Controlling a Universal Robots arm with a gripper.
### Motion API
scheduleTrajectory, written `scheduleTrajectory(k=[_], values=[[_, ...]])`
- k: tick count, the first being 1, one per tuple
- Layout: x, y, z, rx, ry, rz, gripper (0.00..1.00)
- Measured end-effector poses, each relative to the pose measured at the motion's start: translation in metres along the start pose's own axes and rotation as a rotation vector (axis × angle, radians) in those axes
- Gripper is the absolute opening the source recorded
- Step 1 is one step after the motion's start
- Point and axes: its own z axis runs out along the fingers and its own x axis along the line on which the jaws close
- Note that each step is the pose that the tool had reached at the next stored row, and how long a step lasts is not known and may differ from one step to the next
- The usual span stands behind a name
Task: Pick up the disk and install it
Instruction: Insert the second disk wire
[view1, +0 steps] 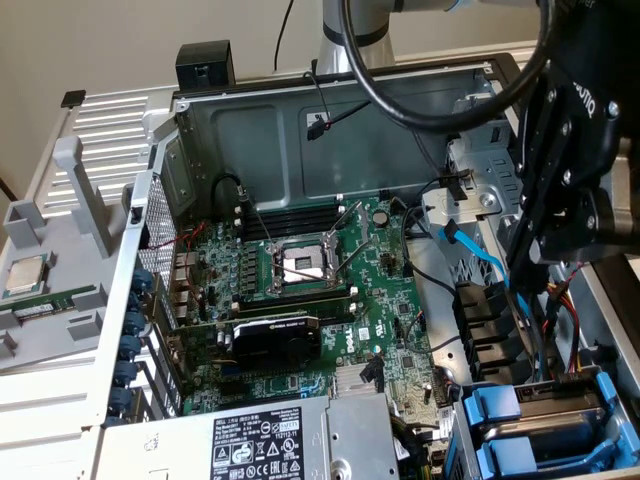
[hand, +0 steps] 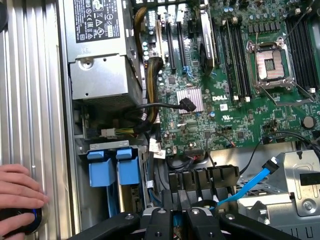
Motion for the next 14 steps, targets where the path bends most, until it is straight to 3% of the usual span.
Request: scheduleTrajectory(k=[6,8,14], values=[[0.012,0.0056,0.0,0.0017,-0.0005,-0.001,0.16],[0.016,0.0065,0.0002,0.0021,-0.0037,-0.001,0.16],[0.03,0.0053,0.0022,-0.0009,-0.0368,-0.006,0.16]])
